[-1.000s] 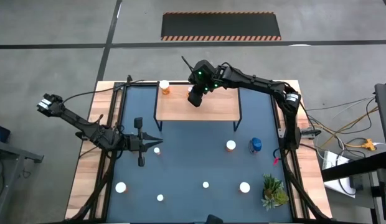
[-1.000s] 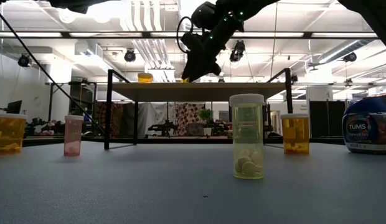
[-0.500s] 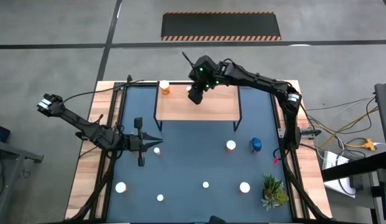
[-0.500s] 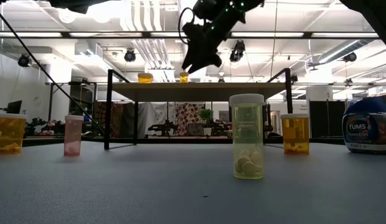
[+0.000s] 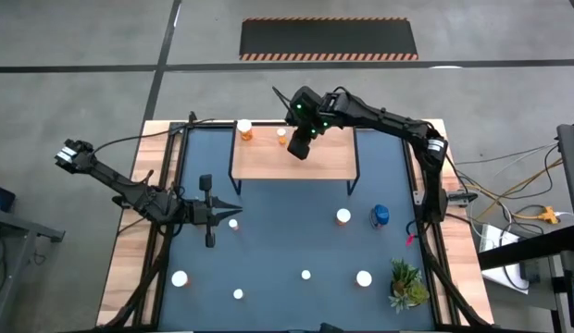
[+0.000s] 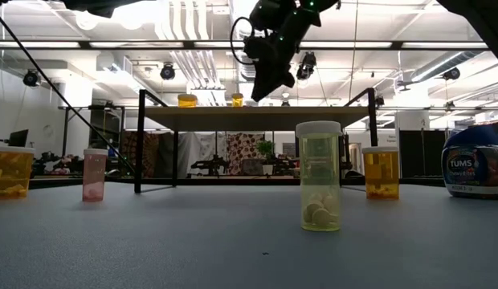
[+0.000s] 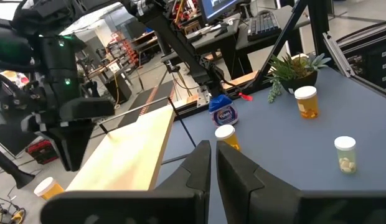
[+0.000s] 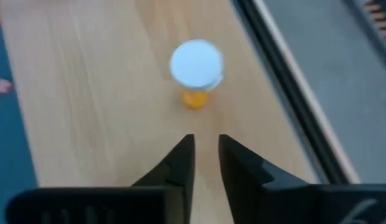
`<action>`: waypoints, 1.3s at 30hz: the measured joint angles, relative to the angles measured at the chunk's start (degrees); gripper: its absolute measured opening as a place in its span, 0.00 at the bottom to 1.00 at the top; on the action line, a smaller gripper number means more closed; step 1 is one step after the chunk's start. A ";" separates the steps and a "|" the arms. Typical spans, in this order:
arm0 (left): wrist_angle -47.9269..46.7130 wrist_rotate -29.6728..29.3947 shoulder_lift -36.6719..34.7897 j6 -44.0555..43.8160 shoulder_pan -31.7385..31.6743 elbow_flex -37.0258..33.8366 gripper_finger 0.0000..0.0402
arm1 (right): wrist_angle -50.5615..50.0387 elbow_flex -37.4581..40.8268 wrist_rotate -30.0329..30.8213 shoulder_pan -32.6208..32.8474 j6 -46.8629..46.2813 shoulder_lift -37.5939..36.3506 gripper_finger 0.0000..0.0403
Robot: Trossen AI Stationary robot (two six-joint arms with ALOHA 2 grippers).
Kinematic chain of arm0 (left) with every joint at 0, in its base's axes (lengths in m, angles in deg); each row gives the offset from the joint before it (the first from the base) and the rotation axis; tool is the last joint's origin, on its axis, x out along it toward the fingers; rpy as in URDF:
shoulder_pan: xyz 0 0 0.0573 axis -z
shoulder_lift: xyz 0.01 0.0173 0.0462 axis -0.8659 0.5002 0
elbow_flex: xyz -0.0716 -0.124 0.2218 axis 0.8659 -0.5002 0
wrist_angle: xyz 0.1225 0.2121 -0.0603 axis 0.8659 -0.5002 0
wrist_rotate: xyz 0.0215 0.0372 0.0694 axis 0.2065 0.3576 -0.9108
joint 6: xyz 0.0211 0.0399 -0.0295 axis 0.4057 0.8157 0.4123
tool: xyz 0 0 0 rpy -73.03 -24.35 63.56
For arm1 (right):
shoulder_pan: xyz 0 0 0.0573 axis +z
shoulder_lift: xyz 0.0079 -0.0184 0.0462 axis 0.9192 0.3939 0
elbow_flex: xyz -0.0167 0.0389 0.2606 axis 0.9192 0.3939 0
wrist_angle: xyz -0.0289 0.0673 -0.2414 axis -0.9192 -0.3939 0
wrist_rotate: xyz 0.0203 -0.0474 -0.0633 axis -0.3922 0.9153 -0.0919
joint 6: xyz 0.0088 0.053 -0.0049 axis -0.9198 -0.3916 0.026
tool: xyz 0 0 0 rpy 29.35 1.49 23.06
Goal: Pick and place medicine bottles onto shelf by color
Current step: Put the small pill bottle on the shelf
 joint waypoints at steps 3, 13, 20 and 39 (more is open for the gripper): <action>0.00 0.02 0.00 0.00 0.01 0.00 0.02 | 4.53 0.01 1.37 0.00 0.89 -0.62 0.07; -0.04 0.02 0.03 0.00 0.00 0.00 0.02 | 14.66 2.93 0.91 0.15 1.59 -0.72 0.02; -0.08 0.02 -0.02 0.00 0.01 0.00 0.02 | 17.46 6.12 0.93 0.69 1.09 -0.69 0.02; 0.02 0.02 -0.02 0.01 0.01 0.00 0.02 | 16.05 3.14 -0.82 1.95 2.41 -2.65 0.02</action>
